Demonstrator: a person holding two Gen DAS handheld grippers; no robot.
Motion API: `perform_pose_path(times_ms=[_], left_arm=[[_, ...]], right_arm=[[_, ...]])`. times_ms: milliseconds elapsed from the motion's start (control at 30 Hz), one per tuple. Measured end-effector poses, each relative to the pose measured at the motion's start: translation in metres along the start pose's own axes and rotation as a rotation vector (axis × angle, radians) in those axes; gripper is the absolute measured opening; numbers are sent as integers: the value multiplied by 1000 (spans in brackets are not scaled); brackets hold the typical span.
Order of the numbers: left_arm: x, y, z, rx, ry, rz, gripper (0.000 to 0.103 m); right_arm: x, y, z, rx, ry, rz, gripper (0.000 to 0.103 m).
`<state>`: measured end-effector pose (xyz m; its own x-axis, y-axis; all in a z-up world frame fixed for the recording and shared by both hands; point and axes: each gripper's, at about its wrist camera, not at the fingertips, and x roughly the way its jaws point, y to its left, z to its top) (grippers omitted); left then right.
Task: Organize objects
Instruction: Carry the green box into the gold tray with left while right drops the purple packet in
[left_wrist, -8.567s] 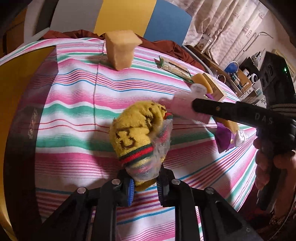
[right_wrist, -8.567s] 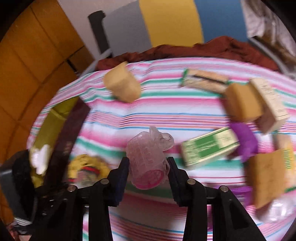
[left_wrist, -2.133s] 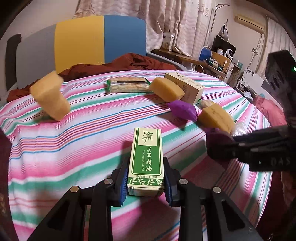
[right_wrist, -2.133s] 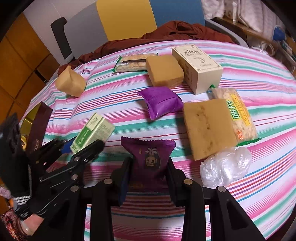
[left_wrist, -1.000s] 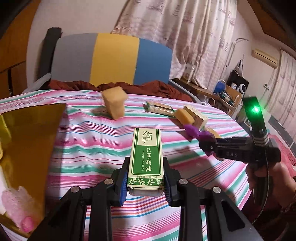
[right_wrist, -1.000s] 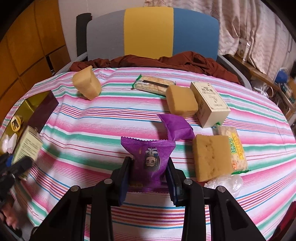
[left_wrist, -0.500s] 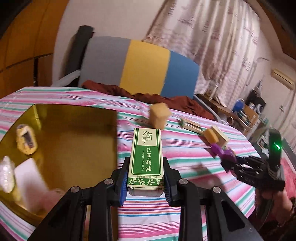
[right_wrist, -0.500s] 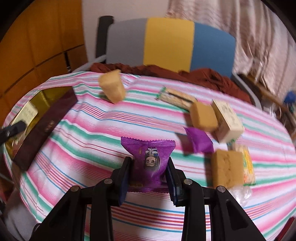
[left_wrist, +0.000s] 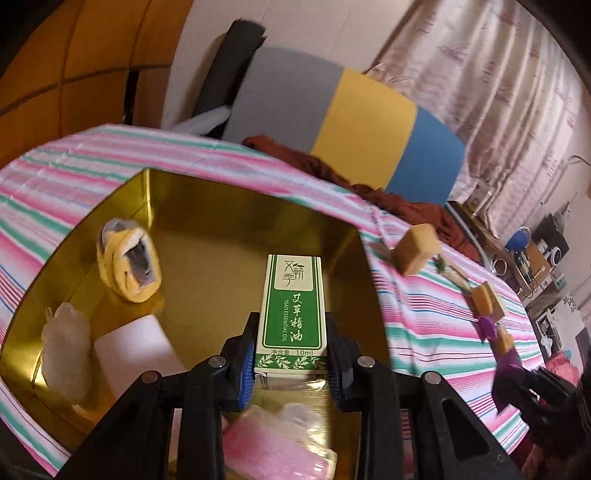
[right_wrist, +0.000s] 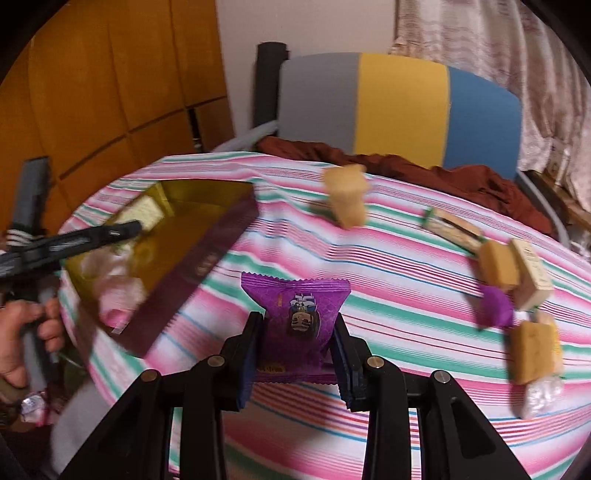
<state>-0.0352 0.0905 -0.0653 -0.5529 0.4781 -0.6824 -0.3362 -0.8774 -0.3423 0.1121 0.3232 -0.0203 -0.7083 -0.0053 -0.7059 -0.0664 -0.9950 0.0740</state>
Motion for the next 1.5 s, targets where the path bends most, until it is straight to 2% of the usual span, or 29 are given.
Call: perform_pose_path(times_ms=[167,300,400,533,800,933,1233,1333,1500], left_arm=[[10,17,3,-36,21,16,31],[16,24,3,-36,44,25,32],[22,33,0,-76,78,29,46],[12,43,-3,-136,59,-6,47],[-43,61,9,-218,-118,128,47],[-62,62,18,-246,-177,131,48],[-68,53,22,-235,-177,121,48],[-69,52,20,-241,-172,117,48],[-68,49,19,-237,-174,116,48]], right_arm=[[3,43,10,-22,-12,100,36],[8,76,18,-54,-16,148,36],[13,94,23,-70,-13,174,36],[22,115,31,-98,-5,188,36],[47,133,37,-123,30,176,36],[63,140,40,-128,41,149,36],[90,152,45,-174,48,70,37],[94,150,43,-170,65,73,38],[87,142,37,-132,66,85,44]])
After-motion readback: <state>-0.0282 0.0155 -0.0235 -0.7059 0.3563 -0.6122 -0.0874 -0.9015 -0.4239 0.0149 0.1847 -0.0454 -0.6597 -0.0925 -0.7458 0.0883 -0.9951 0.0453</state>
